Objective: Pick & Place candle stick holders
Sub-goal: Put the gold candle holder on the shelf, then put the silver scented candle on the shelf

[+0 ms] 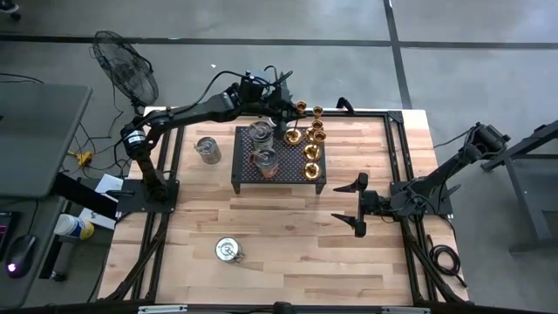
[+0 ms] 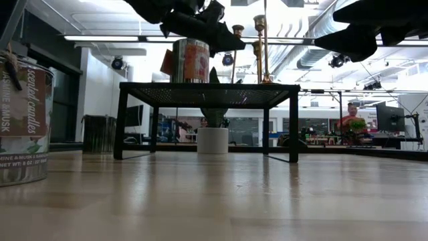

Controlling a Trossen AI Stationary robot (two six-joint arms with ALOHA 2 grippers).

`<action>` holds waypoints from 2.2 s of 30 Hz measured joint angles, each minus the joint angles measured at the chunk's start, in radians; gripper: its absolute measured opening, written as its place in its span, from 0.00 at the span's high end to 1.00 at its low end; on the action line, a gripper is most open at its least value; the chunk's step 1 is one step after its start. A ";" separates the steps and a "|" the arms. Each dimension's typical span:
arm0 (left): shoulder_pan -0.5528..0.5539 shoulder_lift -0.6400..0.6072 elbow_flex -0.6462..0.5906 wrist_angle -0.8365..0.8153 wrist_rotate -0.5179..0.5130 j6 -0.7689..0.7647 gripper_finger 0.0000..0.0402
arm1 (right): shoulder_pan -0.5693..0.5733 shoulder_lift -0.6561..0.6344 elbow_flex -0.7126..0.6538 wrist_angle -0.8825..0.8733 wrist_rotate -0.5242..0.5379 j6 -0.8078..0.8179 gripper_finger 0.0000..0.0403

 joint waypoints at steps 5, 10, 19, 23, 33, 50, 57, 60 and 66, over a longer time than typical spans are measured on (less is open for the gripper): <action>0.000 0.000 -0.001 -0.019 0.001 -0.020 0.92 | 0.000 0.000 0.000 0.000 0.000 0.000 0.10; 0.000 -0.001 -0.005 -0.016 0.002 -0.021 0.92 | 0.000 0.000 0.000 0.000 0.000 0.000 0.10; 0.000 -0.001 -0.006 -0.019 0.002 -0.020 0.89 | 0.000 0.000 0.000 0.000 0.000 0.000 0.10; 0.000 -0.001 -0.008 -0.023 -0.001 -0.018 0.85 | 0.000 0.000 0.000 0.000 0.000 0.000 0.10; 0.000 -0.001 -0.008 -0.015 -0.008 -0.017 0.71 | 0.000 0.000 0.000 0.000 0.000 0.000 0.10; 0.000 -0.055 -0.008 -0.028 0.000 -0.016 0.47 | 0.000 0.000 0.000 0.000 0.000 0.000 0.10; 0.000 -0.102 -0.008 -0.051 -0.007 -0.017 0.47 | 0.000 0.000 0.000 0.000 0.000 0.000 0.10; 0.000 -0.119 -0.008 -0.050 -0.013 -0.017 0.47 | 0.000 0.000 0.000 0.000 0.000 0.000 0.10; 0.000 -0.156 -0.007 -0.052 -0.016 -0.024 0.47 | 0.000 0.000 0.000 0.000 0.000 0.000 0.10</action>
